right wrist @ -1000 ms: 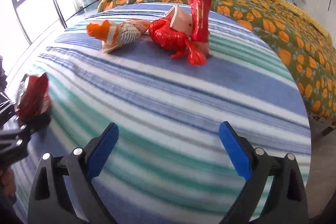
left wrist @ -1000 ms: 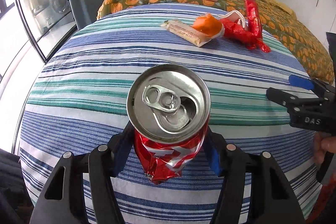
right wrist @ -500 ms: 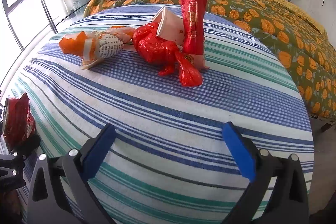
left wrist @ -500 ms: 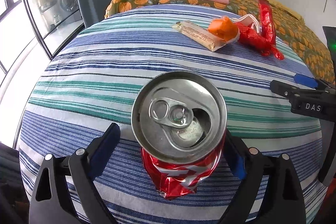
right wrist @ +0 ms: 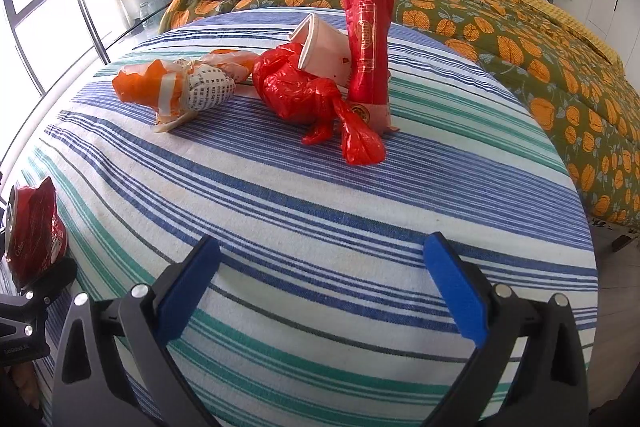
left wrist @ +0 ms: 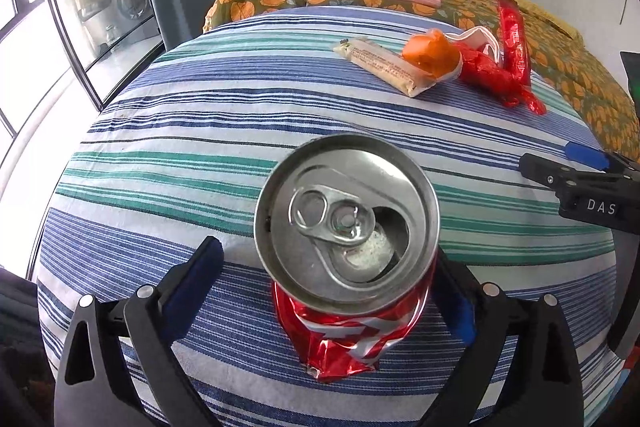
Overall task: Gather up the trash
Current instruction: 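Hold the soda can in the left tool while the right tool reaches the red tube wrapper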
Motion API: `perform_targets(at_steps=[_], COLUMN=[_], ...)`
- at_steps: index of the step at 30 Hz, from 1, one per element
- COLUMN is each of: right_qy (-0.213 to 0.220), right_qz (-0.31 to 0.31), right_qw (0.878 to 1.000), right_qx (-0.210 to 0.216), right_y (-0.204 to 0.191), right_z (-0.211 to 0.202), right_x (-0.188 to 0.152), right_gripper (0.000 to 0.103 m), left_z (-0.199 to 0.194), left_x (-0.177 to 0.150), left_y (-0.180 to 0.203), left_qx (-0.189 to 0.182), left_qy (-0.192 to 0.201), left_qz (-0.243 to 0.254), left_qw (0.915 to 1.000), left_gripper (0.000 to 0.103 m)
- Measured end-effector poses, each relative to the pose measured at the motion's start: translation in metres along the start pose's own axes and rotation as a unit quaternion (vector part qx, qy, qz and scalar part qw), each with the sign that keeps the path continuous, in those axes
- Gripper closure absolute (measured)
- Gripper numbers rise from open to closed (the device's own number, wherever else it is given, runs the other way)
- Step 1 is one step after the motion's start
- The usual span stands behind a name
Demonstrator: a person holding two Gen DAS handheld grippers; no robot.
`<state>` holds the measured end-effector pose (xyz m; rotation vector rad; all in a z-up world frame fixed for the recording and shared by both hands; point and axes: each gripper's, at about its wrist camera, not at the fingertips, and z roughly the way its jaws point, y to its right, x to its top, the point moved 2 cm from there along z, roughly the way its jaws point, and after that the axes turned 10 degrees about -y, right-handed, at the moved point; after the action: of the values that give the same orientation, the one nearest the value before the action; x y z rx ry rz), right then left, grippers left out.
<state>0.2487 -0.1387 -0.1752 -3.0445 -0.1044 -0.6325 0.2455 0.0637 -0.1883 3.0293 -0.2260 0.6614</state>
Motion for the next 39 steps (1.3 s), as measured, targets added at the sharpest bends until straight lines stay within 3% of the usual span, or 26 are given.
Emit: perform_targets(at_steps=[26, 30, 32, 34, 37, 39], right_qy=[0.0, 0.0, 0.005, 0.043, 0.068, 0.06], right_qz=[-0.003, -0.024, -0.021, 0.016, 0.045, 0.042], right_qw=[1.0, 1.0, 0.999, 0.998, 0.996, 0.996], right_qx=[-0.002, 0.014, 0.038, 0.039, 0.041, 0.042], right_y=[-0.001, -0.002, 0.007, 0.029, 0.051, 0.057], right_z=[0.0, 0.006, 0.004, -0.007, -0.016, -0.013], right_x=[0.0, 0.012, 0.014, 0.017, 0.03, 0.045], right_gripper=[0.005, 0.005, 0.005, 0.005, 0.011, 0.03], left_z=[0.001, 0.002, 0.002, 0.002, 0.002, 0.002], left_x=[-0.001, -0.001, -0.001, -0.001, -0.001, -0.001], left_y=[0.0, 0.002, 0.002, 0.002, 0.002, 0.002], left_qx=[-0.001, -0.003, -0.004, -0.004, -0.003, -0.003], left_qy=[-0.001, -0.002, -0.002, -0.002, -0.002, -0.002], left_qz=[0.0, 0.0, 0.0, 0.0, 0.0, 0.0], left_qw=[1.0, 1.0, 1.0, 1.0, 1.0, 1.0], left_gripper=[0.006, 0.006, 0.006, 0.006, 0.006, 0.006])
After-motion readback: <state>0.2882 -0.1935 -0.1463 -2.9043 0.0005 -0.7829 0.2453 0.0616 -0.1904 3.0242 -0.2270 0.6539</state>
